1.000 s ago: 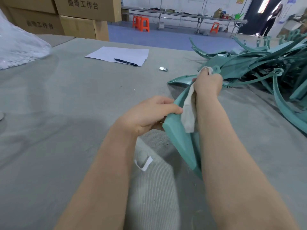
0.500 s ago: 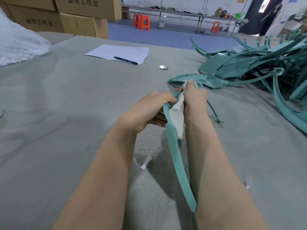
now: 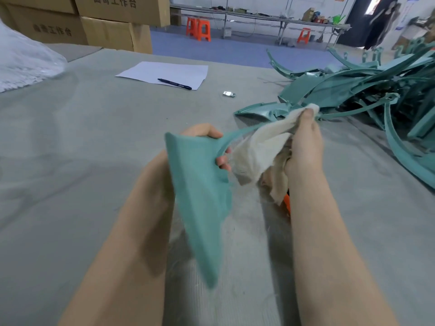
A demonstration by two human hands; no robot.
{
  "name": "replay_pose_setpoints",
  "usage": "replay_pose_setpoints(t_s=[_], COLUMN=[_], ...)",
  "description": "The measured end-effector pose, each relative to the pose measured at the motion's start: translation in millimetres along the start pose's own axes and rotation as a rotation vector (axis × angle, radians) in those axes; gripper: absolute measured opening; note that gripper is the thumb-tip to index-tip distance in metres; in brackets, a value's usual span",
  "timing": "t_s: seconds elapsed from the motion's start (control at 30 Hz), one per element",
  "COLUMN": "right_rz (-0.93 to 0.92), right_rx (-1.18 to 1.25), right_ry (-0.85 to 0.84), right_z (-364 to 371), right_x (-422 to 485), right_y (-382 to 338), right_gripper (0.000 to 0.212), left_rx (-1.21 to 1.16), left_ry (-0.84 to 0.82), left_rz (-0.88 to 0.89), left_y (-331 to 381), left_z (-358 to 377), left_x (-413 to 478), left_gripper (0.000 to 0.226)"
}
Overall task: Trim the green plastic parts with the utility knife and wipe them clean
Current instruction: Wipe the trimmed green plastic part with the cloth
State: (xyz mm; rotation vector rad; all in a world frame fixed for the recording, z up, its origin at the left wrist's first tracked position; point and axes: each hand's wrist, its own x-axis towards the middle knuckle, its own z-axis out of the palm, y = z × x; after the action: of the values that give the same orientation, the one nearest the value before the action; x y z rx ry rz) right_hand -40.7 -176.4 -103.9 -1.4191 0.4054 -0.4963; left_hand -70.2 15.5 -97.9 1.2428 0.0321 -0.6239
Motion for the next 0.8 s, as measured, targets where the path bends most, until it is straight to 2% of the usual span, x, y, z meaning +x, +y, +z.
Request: replay_pose_setpoints(t_s=[0.1,0.13,0.23,0.33,0.47,0.57,0.67,0.73,0.8], right_rz=[-0.020,-0.075,-0.229,-0.225,-0.031,0.105,0.219,0.232,0.150], right_rx=[-0.127,-0.176,-0.377,-0.466,-0.276,-0.062,0.108,0.160,0.069], right_ry=[-0.257,-0.296,-0.293,-0.200,-0.129,-0.107,-0.113,-0.115,-0.049], right_z=[10,12,11,7,6,3,1,2,3], right_x=[-10,-11,-11,-8,-5,-9,-12,-14,-12], right_y=[2,3,5,3,2,5,7,8,8], right_gripper=[0.043,0.040,0.016,0.031,0.025,0.026,0.026,0.030,0.040], left_rx=[0.112,0.092,-0.003,-0.070,-0.103,-0.120,-0.125,-0.155,-0.227], left_ry=[-0.102,-0.128,-0.181,-0.232,-0.440,-0.492,-0.472,-0.443,-0.449], left_rz=[-0.005,-0.011,-0.046,-0.089,-0.113,-0.103,-0.072,-0.048,-0.049], left_y=[-1,-2,-2,5,13,13,12,13,14], left_z=[6,9,12,11,11,9,6,2,-5], left_x=[2,2,3,5,4,6,6,4,3], left_gripper=[0.031,0.029,0.021,0.020,0.020,0.022,0.023,0.024,0.027])
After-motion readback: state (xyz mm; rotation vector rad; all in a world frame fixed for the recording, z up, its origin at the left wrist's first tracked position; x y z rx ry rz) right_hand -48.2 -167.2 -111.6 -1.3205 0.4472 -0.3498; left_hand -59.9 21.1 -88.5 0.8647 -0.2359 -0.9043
